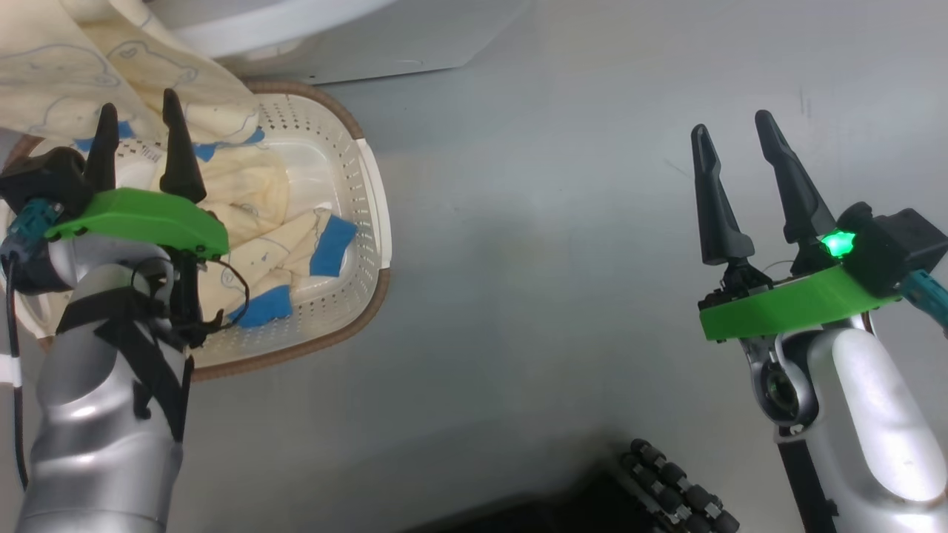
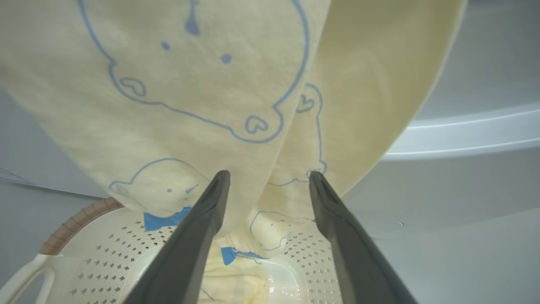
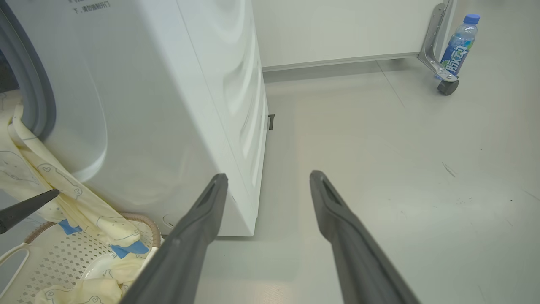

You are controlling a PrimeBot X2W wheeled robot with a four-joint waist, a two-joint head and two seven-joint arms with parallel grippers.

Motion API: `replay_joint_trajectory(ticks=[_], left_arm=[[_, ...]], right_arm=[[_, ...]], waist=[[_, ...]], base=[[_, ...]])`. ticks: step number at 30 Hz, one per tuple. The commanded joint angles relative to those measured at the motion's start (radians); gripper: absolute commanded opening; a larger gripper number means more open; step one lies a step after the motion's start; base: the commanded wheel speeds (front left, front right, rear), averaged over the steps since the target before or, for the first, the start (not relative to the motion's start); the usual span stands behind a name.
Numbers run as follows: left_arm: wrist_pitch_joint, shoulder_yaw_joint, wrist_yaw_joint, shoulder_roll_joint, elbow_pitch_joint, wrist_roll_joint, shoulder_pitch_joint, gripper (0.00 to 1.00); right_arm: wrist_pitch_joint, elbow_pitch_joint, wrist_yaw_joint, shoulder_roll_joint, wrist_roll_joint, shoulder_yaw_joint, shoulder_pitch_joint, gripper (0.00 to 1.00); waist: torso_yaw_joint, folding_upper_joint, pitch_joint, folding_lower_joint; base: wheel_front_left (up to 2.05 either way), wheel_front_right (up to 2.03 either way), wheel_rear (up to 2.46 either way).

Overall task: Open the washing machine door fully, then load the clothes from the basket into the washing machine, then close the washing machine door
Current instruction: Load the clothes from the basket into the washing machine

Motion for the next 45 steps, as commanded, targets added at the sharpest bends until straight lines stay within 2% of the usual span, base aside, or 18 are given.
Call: replay_joint_trajectory(ticks=[1,10,31,32,35,36,37,40,42,45], left_arm=[[-0.012,0.017,-0.002,0.033,-0.016,0.004,0.0,1.0],[-0.022,0.038,-0.005,0.025,0.047,-0.01,-0.077,1.0],[-0.023,0.119,-0.008,-0.011,0.002,0.036,-0.188,1.0],[-0.023,0.12,-0.008,-0.012,0.002,0.04,-0.187,0.92],[-0.023,0.119,-0.01,-0.014,0.005,0.049,-0.181,0.6],[-0.023,0.119,-0.01,-0.014,0.005,0.049,-0.181,0.6],[-0.023,0.119,-0.01,-0.016,0.005,0.05,-0.177,0.45],[-0.023,0.118,-0.012,-0.019,0.002,0.052,-0.165,0.22],[-0.023,0.116,-0.013,-0.022,-0.004,0.053,-0.155,0.0],[-0.023,0.115,-0.014,-0.025,-0.014,0.053,-0.138,0.0]], right_arm=[[-0.006,-0.031,0.0,0.002,0.004,0.017,0.007,1.0],[-0.006,-0.035,0.0,-0.004,-0.004,0.017,0.005,1.0],[-0.006,-0.036,0.0,-0.018,-0.001,0.037,-0.007,1.0],[-0.006,-0.036,0.0,-0.017,-0.001,0.037,-0.007,1.0],[-0.006,-0.035,0.0,-0.014,0.0,0.034,-0.008,1.0],[-0.006,-0.035,0.0,-0.014,0.0,0.034,-0.008,1.0],[-0.006,-0.035,0.0,-0.013,0.0,0.034,-0.009,1.0],[-0.006,-0.034,0.0,-0.011,0.0,0.03,-0.011,1.0],[-0.006,-0.034,0.0,-0.01,0.0,0.029,-0.01,1.0],[-0.006,-0.033,0.0,-0.008,-0.001,0.027,-0.01,1.0]], waist=[[-0.001,0.0,0.006,-0.0001],[0.007,0.0,0.039,-0.0001],[0.002,0.0,0.084,-0.0001],[0.001,0.0,0.084,-0.0001],[-0.001,0.0,0.083,-0.0001],[-0.001,0.0,0.083,-0.0001],[0.0,0.0,0.082,-0.0001],[0.003,0.0,0.079,-0.0001],[0.007,0.0,0.076,-0.0001],[0.014,0.0,0.07,-0.0001]], base=[[0.0,0.0,0.0],[0.0,0.0,0.0],[0.0,0.0,0.0],[0.0,0.0,0.0],[0.0,0.0,0.0],[0.0,0.0,0.0],[0.0,0.0,0.0],[0.0,0.0,0.0],[0.0,0.0,0.0],[0.0,0.0,0.0]])
